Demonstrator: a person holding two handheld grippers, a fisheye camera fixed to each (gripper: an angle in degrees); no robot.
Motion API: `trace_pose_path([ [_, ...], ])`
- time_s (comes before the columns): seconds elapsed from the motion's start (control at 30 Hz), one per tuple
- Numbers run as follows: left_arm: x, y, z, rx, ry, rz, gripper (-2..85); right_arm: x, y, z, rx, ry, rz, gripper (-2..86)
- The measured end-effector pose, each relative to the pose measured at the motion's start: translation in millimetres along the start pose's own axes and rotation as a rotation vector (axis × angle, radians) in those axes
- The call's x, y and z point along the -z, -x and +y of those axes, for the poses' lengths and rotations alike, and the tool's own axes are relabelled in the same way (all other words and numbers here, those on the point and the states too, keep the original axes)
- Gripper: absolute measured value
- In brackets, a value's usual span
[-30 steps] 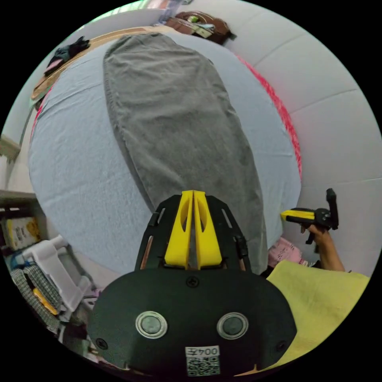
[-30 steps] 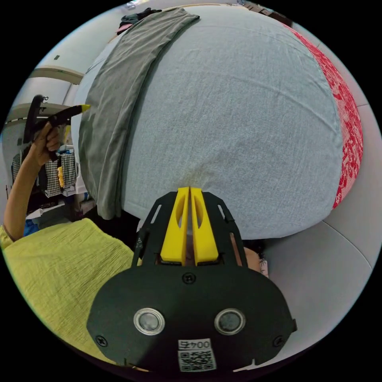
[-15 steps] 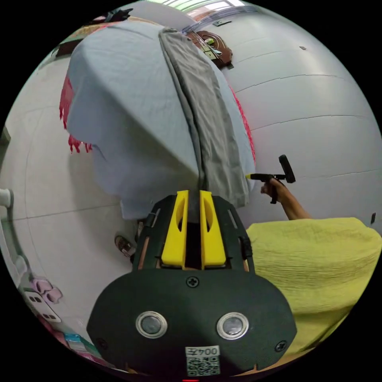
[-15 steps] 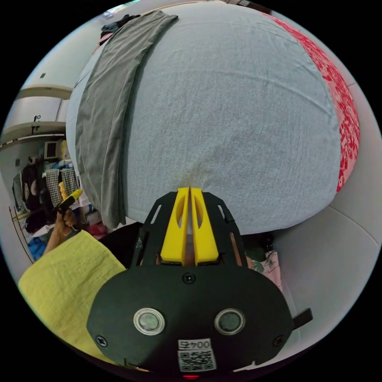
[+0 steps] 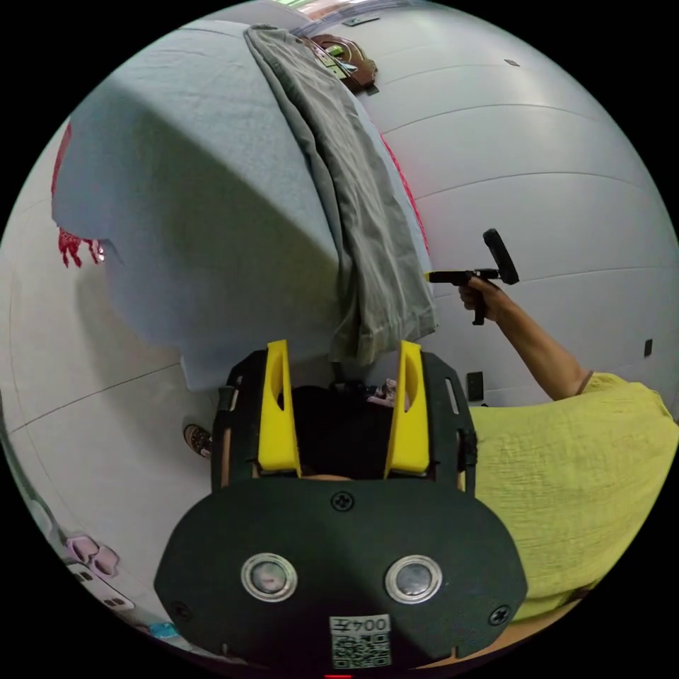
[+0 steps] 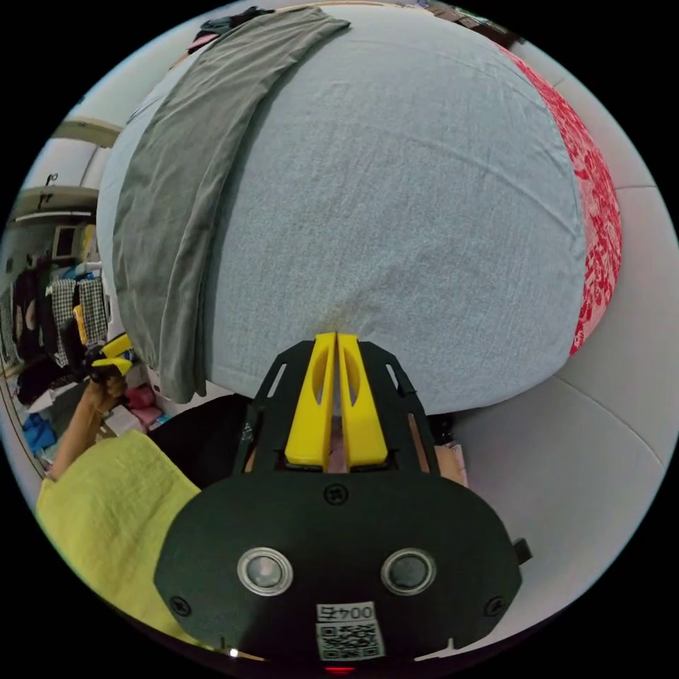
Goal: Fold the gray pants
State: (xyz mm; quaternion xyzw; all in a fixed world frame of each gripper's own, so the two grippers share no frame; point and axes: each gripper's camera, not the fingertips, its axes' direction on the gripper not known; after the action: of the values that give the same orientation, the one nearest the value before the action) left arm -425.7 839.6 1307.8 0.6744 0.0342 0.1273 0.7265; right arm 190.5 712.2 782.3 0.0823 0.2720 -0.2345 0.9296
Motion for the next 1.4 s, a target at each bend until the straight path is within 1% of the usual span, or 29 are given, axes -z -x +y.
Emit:
trace_pose_path([
  [0.07,-2.1,-1.4,-0.1,-0.007,0.025,0.02,20.4,5.8,-9.5,-1.0,-0.042,0.024,-0.031,-0.8],
  [0.2,-2.7,-9.5,2.6,-0.02,0.06,0.038,20.2,13.6,-8.2,3.3,-0.028,0.031,0.012,-0.7],
  [0.43,13.1,-12.2,9.9,0.02,0.025,0.103,18.9,27.9,-23.7,18.8,0.014,0.019,0.029,-0.6],
  [0.53,20.3,-13.9,8.8,0.019,0.024,0.116,17.7,33.1,-43.7,22.2,-0.046,0.043,-0.014,-0.6],
  [0.63,25.1,-15.2,9.3,0.014,0.039,0.127,14.3,38.4,-65.9,25.8,-0.091,0.053,-0.072,-0.1],
  [0.7,30.7,-15.1,13.5,0.019,0.055,0.13,10.0,41.3,-76.5,32.8,-0.109,0.035,-0.1,0.7],
  [0.8,41.0,-14.4,21.8,0.02,0.061,0.144,7.3,46.7,-89.9,47.7,-0.089,-0.003,-0.119,6.3],
  [0.83,43.1,-13.7,23.2,0.024,0.059,0.157,7.3,50.8,-95.5,55.3,-0.062,-0.024,-0.199,10.5],
  [0.87,46.6,-12.4,25.3,0.034,0.056,0.176,7.5,55.3,-101.9,64.3,-0.052,-0.051,-0.275,11.1],
  [0.9,50.0,-12.8,26.8,0.031,0.052,0.167,7.9,57.5,-104.9,69.6,-0.049,-0.071,-0.307,11.4],
  [0.93,51.5,-13.3,27.2,0.027,0.05,0.157,8.5,60.1,-110.3,80.3,-0.041,-0.103,-0.384,11.5],
  [1.0,57.4,-10.5,29.2,0.03,0.033,0.137,11.2,58.7,-118.1,94.9,-0.035,-0.137,-0.512,10.6],
  [1.07,60.6,-4.9,31.6,0.044,0.023,0.145,13.6,50.7,-130.5,110.6,-0.035,-0.199,-0.752,9.8],
  [1.1,62.3,-1.5,33.2,0.052,0.019,0.156,14.9,47.5,-133.9,113.1,-0.04,-0.213,-0.822,9.8],
  [1.13,63.6,-0.8,34.1,0.051,0.013,0.161,15.4,40.8,-138.8,116.5,-0.043,-0.246,-0.955,9.8],
  [1.17,65.6,0.1,35.0,0.047,0.002,0.174,16.5,33.6,-140.0,117.5,-0.053,-0.262,-1.036,10.4],
  [1.2,65.7,1.6,34.5,0.053,-0.002,0.18,17.5,30.2,-138.7,117.0,-0.058,-0.259,-1.048,10.8],
  [1.33,58.6,2.1,26.1,0.05,0.018,0.14,19.2,14.9,-117.4,119.0,-0.033,-0.183,-0.949,13.3],
  [1.4,49.4,3.3,18.6,0.05,0.035,0.13,19.5,5.9,-113.9,126.0,-0.025,-0.159,-0.963,13.1],
])
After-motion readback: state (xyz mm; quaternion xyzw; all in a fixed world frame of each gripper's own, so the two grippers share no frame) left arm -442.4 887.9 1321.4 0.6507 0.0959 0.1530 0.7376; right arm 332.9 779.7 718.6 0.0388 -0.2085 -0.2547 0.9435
